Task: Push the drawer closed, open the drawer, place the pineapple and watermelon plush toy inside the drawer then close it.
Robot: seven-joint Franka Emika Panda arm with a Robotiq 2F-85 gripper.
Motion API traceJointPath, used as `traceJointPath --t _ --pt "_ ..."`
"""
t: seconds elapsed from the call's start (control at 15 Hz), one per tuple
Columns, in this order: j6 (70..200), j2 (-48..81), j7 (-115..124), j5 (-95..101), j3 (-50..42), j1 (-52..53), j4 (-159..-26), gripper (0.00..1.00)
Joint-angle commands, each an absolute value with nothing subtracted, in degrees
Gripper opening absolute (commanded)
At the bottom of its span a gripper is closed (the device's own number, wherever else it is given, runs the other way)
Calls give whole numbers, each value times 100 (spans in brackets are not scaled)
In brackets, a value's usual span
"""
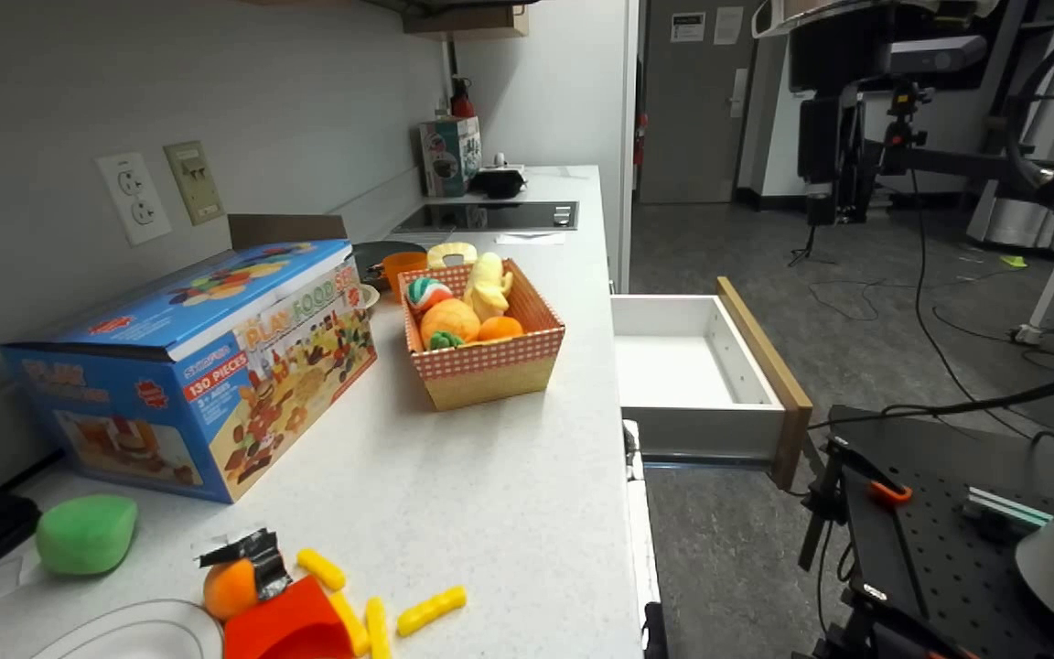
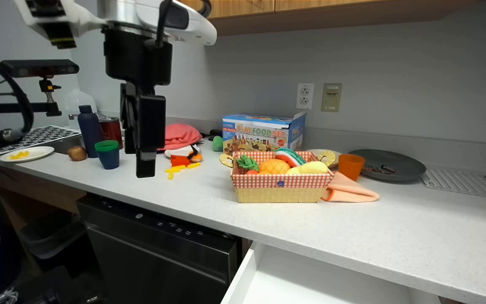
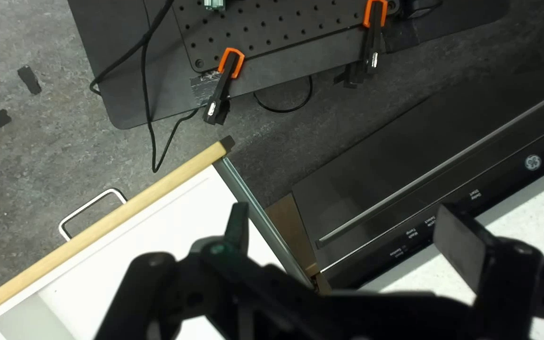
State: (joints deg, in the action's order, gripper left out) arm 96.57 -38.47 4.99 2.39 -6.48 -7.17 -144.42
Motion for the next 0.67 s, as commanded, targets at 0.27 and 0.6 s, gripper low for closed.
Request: traceJointPath --t 0.27,0.6 --pt "10244 -1479 92 850 -1106 -1093 -13431 100" --pt "10570 -234 -477 1125 -1535 -1377 -12809 100"
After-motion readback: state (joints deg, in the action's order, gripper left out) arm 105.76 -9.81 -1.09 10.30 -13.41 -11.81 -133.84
